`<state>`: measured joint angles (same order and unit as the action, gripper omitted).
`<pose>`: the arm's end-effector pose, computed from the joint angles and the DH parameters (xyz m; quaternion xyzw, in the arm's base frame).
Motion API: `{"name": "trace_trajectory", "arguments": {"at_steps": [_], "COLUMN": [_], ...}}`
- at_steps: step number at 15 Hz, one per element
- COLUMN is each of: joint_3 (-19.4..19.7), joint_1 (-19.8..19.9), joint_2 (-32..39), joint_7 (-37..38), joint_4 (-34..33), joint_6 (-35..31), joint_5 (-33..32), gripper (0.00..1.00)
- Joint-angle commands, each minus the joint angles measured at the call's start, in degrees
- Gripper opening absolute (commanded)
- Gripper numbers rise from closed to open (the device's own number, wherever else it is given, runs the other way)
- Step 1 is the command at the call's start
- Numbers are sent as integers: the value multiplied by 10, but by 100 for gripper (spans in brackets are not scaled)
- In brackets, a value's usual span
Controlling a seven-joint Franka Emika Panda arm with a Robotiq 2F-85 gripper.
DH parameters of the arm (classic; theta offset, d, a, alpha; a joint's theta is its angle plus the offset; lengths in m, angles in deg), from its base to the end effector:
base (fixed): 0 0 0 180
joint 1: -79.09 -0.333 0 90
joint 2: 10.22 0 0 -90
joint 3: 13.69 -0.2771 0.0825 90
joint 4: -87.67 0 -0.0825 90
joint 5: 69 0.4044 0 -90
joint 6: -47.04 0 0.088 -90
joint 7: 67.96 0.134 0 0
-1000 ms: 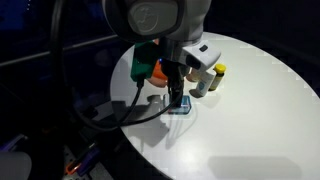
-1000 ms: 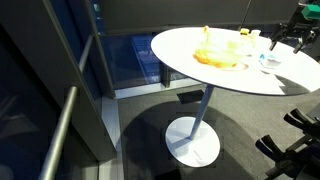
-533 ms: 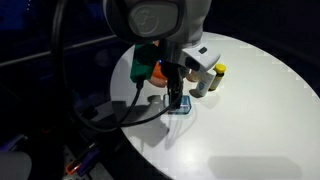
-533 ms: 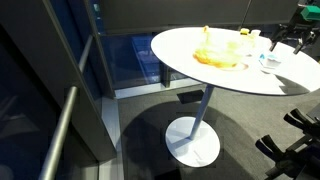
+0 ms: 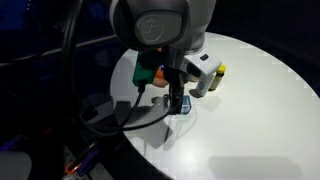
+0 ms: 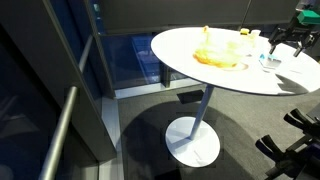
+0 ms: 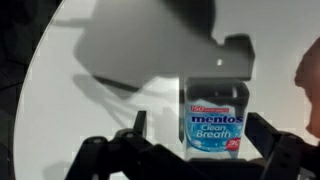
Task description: Put the blue container in the plastic bag
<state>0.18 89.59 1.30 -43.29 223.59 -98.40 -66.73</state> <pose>0.4600 -0.2148 0.1577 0.9035 -0.4281 -0.0141 0.0130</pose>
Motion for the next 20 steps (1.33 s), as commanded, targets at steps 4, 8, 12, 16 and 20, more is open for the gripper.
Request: {"name": "trace_trajectory", "arguments": {"at_steps": [4, 8, 12, 16, 20], "joint_3": [5, 6, 10, 20, 31], "joint_1": [-10, -19, -29, -41, -53], "joint_2": [52, 80, 100, 89, 64], "joint_7": [6, 6, 8, 16, 19], "joint_4": [-36, -49, -59, -56, -53], "joint_6": [-30, -44, -44, -42, -37], "joint_5": [0, -1, -3, -11, -17], "gripper": [100, 100, 100, 68, 39]}}
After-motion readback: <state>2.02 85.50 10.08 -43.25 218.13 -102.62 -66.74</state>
